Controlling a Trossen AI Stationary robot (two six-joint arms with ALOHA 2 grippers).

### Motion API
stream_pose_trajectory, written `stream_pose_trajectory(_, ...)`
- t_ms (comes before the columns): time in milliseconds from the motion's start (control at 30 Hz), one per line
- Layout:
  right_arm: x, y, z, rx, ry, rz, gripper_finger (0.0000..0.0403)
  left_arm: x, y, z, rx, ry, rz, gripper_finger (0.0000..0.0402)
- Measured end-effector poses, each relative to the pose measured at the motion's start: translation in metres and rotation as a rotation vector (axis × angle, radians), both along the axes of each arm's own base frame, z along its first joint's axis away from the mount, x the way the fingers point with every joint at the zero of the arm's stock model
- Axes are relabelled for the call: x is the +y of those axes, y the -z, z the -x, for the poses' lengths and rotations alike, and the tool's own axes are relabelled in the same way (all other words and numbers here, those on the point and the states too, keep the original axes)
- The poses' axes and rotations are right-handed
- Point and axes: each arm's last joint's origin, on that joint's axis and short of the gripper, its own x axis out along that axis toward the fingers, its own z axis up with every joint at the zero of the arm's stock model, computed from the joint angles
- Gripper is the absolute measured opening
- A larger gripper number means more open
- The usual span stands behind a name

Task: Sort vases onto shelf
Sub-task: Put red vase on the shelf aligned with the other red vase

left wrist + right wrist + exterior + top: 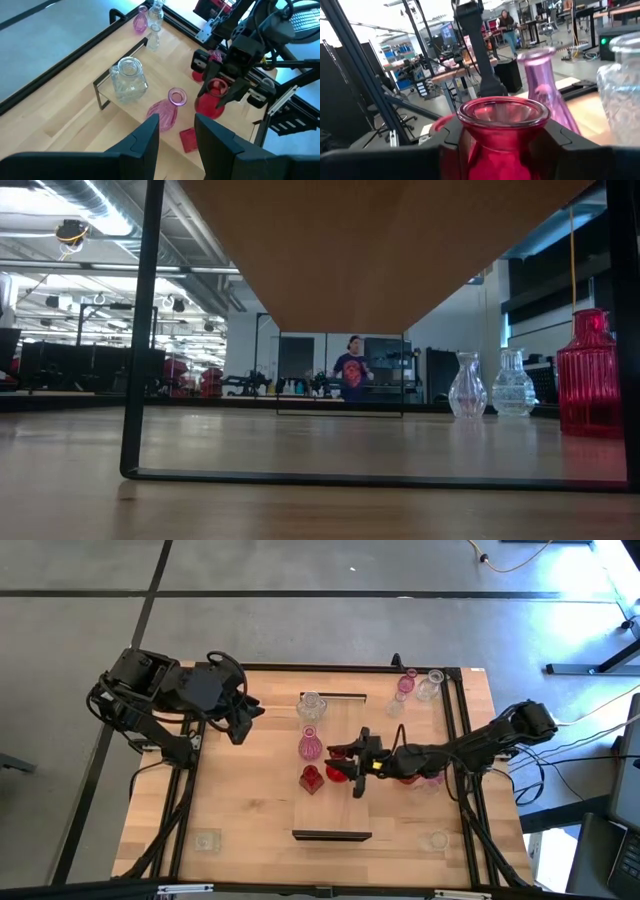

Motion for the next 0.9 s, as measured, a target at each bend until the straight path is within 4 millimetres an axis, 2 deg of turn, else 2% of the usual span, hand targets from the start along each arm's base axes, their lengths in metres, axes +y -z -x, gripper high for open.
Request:
stream_pose_trajectory(267,0.017,0.013,0.000,0.066,-0.015,0.007,0.0131,0.000,0.000,0.000,0.011,0.029,-0.032,0.0118)
stream_pose_trajectory(633,0.018,0.025,-0.006,0.101,0.007,0.029,0.0131,0.001,0.000,0.000,0.016,0.024,-0.083,0.0118)
stream_pose_trajectory(900,0.018,0.026,-0.007,0.080,-0.008,0.015,0.0131,0.001,0.000,0.000,0.015,0.023,-0.083,0.0118)
